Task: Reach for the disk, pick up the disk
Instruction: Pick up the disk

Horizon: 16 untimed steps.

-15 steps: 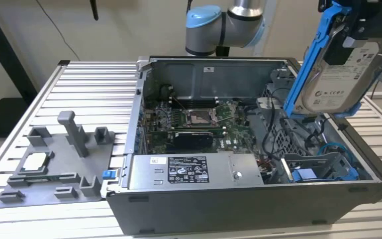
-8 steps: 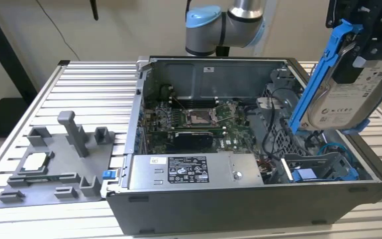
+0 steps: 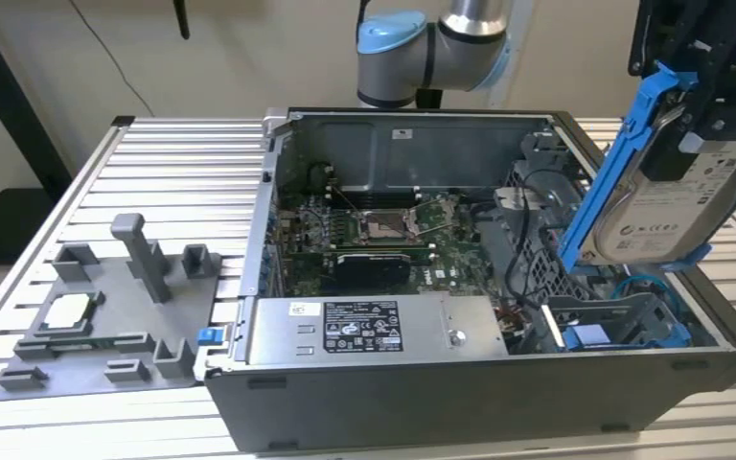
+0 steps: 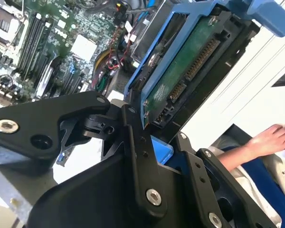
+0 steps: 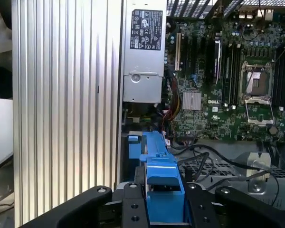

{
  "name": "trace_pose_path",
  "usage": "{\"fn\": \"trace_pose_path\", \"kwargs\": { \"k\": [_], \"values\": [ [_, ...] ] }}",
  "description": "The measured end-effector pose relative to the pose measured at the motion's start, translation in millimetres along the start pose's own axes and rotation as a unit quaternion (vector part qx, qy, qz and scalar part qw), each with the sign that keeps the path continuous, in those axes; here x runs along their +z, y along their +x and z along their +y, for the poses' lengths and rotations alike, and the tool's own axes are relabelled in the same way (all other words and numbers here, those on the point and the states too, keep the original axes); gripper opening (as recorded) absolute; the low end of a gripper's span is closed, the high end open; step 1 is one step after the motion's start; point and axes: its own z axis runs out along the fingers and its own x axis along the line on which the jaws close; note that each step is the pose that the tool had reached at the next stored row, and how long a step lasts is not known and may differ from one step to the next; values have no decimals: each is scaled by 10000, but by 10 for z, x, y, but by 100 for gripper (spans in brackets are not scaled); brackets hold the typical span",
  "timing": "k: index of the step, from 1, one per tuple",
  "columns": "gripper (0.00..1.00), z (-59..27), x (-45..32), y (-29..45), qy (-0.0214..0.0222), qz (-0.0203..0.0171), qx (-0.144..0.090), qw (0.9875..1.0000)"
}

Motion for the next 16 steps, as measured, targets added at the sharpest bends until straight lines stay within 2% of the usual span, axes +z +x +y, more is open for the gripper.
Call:
{"fn": "trace_pose_path", "kwargs": {
  "k": [6,9,16],
  "values": [
    [0,-130,99,71,-11,1,0,10000],
    [0,-134,153,98,-12,0,1,10000],
    [0,-135,159,99,-13,0,0,10000]
  ]
}}
